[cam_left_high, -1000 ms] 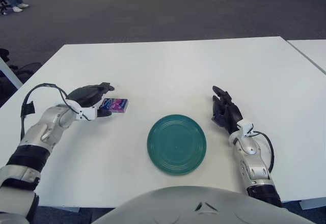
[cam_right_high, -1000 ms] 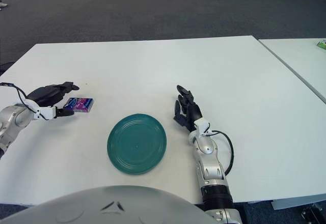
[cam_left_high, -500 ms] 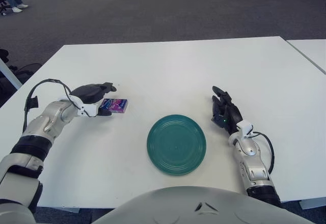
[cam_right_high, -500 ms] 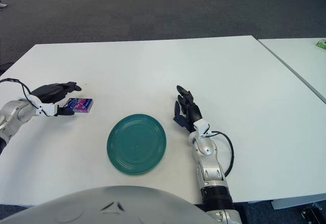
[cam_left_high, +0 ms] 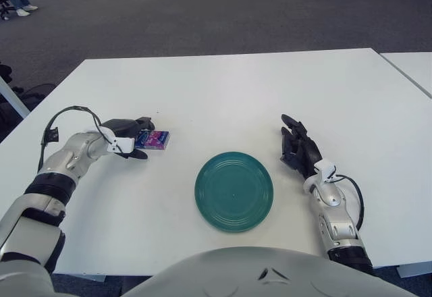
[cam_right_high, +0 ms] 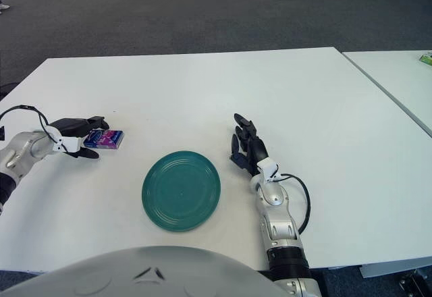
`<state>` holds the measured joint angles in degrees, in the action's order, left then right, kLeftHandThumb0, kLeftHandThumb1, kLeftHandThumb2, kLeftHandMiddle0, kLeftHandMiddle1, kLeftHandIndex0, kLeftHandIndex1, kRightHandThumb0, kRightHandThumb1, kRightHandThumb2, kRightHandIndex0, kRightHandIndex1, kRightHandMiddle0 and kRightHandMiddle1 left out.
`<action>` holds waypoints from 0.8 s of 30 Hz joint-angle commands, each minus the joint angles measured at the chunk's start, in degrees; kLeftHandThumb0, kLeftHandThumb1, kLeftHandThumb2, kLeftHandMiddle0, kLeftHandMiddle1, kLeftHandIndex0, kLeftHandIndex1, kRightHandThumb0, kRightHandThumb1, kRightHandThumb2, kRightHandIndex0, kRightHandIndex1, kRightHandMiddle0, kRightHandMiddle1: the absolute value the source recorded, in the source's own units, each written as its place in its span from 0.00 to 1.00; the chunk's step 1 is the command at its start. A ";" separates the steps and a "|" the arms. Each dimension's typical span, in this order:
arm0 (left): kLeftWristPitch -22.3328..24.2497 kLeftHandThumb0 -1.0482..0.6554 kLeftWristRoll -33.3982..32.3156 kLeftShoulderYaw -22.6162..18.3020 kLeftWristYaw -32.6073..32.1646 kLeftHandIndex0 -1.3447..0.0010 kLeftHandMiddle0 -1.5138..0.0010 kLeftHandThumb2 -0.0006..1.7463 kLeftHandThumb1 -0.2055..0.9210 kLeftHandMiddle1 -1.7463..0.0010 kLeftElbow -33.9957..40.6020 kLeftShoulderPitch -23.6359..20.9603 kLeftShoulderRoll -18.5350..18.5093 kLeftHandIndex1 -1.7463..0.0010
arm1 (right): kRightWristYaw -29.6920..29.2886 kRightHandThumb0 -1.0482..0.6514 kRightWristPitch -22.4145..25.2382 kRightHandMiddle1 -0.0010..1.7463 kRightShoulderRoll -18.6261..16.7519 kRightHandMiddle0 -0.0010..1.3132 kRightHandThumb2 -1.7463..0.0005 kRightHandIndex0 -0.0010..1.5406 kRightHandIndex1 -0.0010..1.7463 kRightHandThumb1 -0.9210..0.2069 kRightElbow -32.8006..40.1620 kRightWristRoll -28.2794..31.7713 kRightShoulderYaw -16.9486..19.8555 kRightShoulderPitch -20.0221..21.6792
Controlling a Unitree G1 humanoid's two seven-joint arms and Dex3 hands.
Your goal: Put the gum into the plate.
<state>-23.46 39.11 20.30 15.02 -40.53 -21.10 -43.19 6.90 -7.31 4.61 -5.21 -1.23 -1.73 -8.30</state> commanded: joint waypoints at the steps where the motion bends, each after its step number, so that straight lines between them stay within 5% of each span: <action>1: -0.73 0.07 1.51 1.56 -1.38 0.91 0.79 0.08 1.00 0.99 -3.29 -2.75 0.54 0.47 | 0.97 0.25 2.45 0.24 0.60 0.00 0.42 0.10 0.00 0.00 -1.70 0.35 -0.25 -1.88; 11: 0.01 0.10 4.20 6.51 -3.81 0.87 0.79 0.08 1.00 0.99 -13.15 -8.66 4.91 0.44 | 3.20 0.26 2.88 0.25 0.87 0.00 0.42 0.10 0.00 0.00 0.56 2.19 -0.20 -3.03; 24: 1.90 0.18 5.61 12.06 -4.38 0.70 0.76 0.05 0.97 0.99 -21.14 -9.88 9.70 0.37 | -0.39 0.26 4.38 0.26 0.00 0.00 0.42 0.11 0.01 0.00 3.29 -0.35 -0.37 -4.37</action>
<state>-21.66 42.26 28.93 8.30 -58.14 -33.54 -35.79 7.40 -5.54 4.97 -1.26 -1.11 -2.02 -11.26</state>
